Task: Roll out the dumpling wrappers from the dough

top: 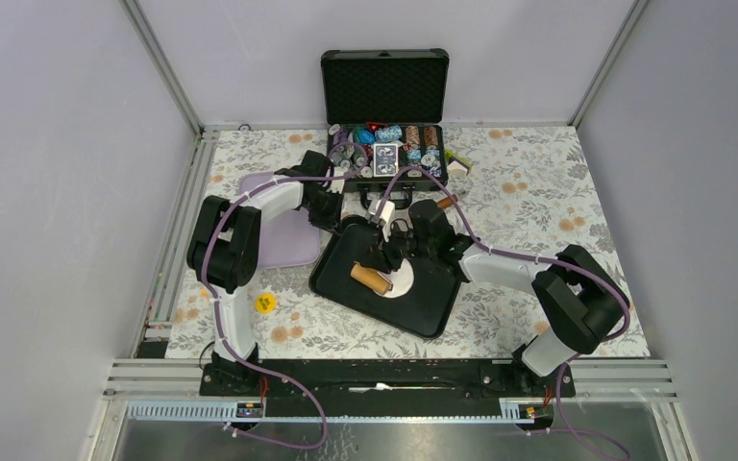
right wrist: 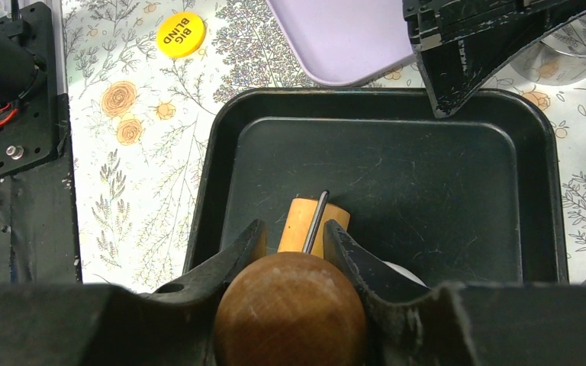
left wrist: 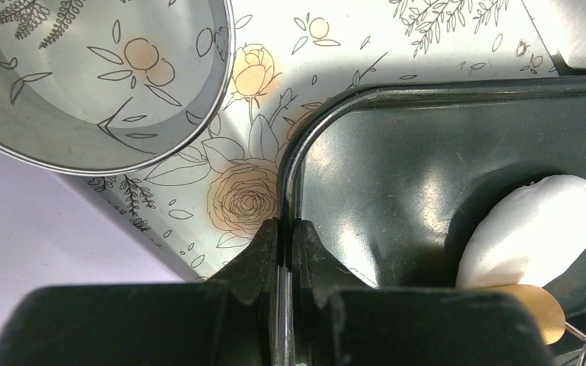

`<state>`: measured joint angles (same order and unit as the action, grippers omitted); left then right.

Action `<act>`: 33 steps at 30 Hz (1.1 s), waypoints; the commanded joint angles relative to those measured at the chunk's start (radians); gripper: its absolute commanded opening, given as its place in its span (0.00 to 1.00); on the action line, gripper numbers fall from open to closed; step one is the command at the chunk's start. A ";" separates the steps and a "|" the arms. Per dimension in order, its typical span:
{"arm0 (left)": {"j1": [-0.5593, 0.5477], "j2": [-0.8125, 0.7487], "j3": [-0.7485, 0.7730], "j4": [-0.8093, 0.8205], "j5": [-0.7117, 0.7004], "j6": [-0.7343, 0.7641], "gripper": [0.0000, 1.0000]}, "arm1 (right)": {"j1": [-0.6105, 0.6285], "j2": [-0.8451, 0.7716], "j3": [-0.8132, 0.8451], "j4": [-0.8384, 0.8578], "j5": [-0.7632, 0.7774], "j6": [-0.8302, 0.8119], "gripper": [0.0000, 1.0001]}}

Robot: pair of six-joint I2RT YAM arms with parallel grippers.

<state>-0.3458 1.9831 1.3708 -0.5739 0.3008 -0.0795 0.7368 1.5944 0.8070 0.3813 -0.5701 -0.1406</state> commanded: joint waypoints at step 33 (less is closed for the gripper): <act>-0.022 0.070 -0.034 -0.072 -0.035 0.000 0.00 | -0.123 -0.047 -0.141 -0.168 -0.061 -0.011 0.00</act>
<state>-0.3458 1.9831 1.3708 -0.5739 0.3004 -0.0799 0.5861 1.4925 0.7124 0.3538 -0.6853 -0.0940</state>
